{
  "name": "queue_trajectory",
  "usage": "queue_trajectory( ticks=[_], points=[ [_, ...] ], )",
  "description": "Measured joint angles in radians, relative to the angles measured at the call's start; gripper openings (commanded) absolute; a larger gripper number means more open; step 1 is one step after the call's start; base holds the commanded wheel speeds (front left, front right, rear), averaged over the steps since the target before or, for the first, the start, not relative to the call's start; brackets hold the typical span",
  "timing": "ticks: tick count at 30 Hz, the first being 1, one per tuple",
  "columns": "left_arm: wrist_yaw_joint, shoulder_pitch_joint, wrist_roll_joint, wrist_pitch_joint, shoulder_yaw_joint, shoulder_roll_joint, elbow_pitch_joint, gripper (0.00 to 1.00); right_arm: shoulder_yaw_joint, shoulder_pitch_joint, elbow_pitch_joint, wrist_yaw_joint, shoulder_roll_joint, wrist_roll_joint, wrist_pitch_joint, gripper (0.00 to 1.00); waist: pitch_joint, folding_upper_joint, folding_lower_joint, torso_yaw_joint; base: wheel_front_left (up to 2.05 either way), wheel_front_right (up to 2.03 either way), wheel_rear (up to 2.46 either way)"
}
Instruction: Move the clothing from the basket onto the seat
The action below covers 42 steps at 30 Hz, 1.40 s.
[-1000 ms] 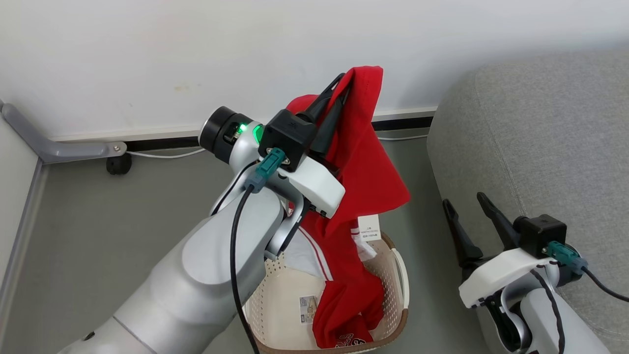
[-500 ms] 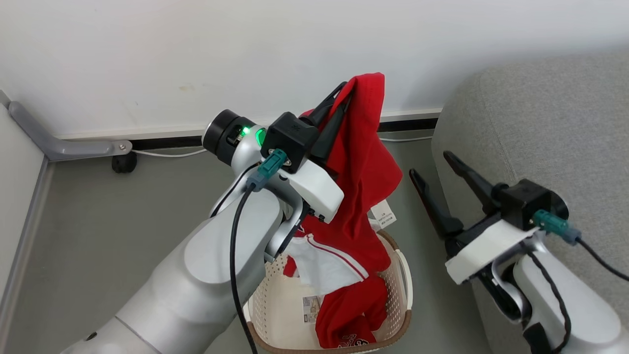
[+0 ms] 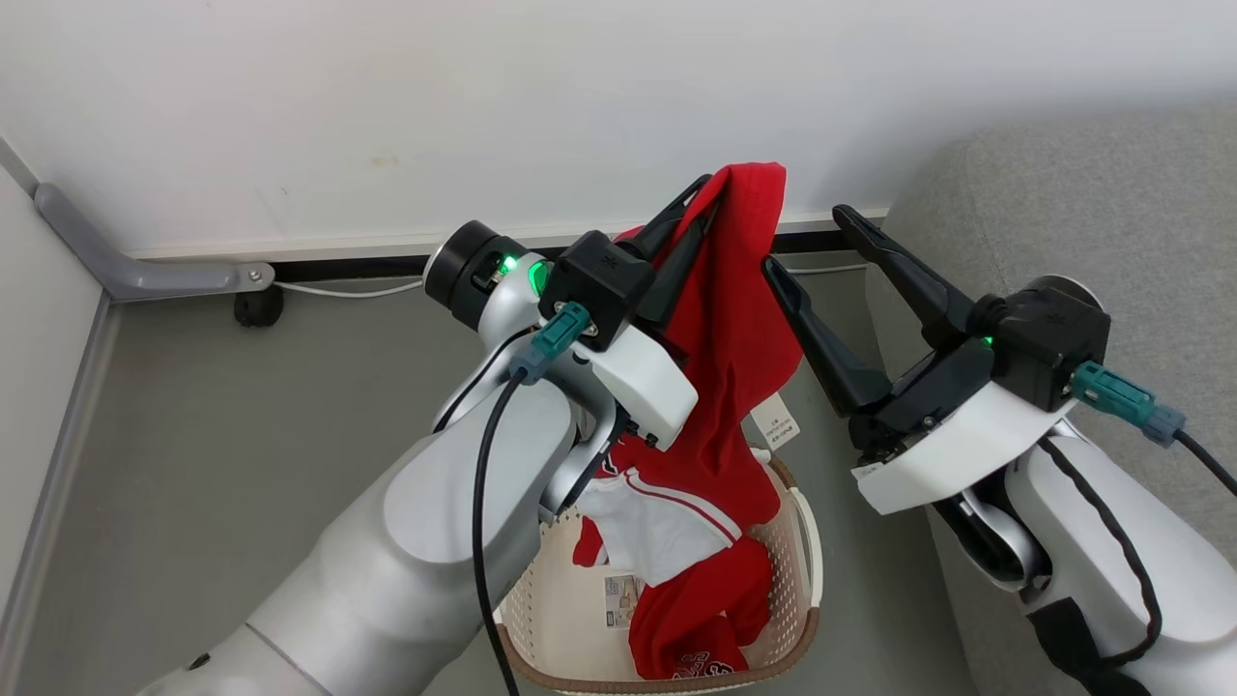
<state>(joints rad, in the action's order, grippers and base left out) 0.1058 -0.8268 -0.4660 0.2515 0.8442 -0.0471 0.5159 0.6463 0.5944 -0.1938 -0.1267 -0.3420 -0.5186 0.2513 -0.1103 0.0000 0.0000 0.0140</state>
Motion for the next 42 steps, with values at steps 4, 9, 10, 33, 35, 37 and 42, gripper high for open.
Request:
queue_trajectory(
  ticks=[4, 9, 10, 33, 35, 37, 42],
  points=[
    [0.000, 0.000, 0.005, 0.000, 0.005, 0.002, 0.000, 0.00, 0.000, -0.004, 0.083, 0.000, 0.016, 0.003, 0.000, 1.00, -0.006, 0.0000, 0.0000, 0.001, 0.00, 0.00, 0.00],
    [-0.001, 0.000, 0.007, 0.000, 0.012, 0.005, 0.002, 0.00, 0.050, -0.029, 0.036, 0.000, 0.019, 0.008, 0.000, 1.00, -0.009, 0.0000, 0.0000, 0.000, 0.00, 0.00, 0.00],
    [-0.001, 0.000, 0.007, 0.000, 0.013, 0.005, 0.002, 0.00, 0.066, -0.032, 0.015, 0.000, 0.020, 0.007, 0.000, 1.00, -0.009, 0.0000, 0.0000, 0.000, 0.00, 0.00, 0.00],
    [0.007, 0.001, -0.014, 0.000, 0.066, 0.007, -0.033, 0.00, 0.300, 0.060, -0.544, 0.000, 0.188, -0.049, 0.000, 1.00, -0.003, 0.0000, 0.0000, 0.034, 0.00, 0.00, 0.00],
    [0.011, 0.002, -0.020, 0.000, 0.071, 0.007, -0.036, 0.00, 0.292, 0.063, -0.570, 0.000, 0.198, -0.044, 0.000, 0.77, -0.005, 0.0000, 0.0000, 0.036, 0.00, 0.00, 0.00],
    [0.011, 0.002, -0.020, 0.000, 0.076, 0.007, -0.037, 0.00, 0.288, 0.064, -0.575, 0.000, 0.210, -0.043, 0.000, 0.35, -0.006, 0.0000, 0.0000, 0.037, 0.00, 0.00, 0.00],
    [0.019, 0.002, -0.027, 0.000, 0.080, 0.007, -0.039, 0.00, 0.266, 0.074, -0.570, -0.001, 0.219, -0.043, 0.000, 0.00, -0.008, 0.0000, 0.0000, 0.037, 0.00, 0.00, 0.00]
  ],
)
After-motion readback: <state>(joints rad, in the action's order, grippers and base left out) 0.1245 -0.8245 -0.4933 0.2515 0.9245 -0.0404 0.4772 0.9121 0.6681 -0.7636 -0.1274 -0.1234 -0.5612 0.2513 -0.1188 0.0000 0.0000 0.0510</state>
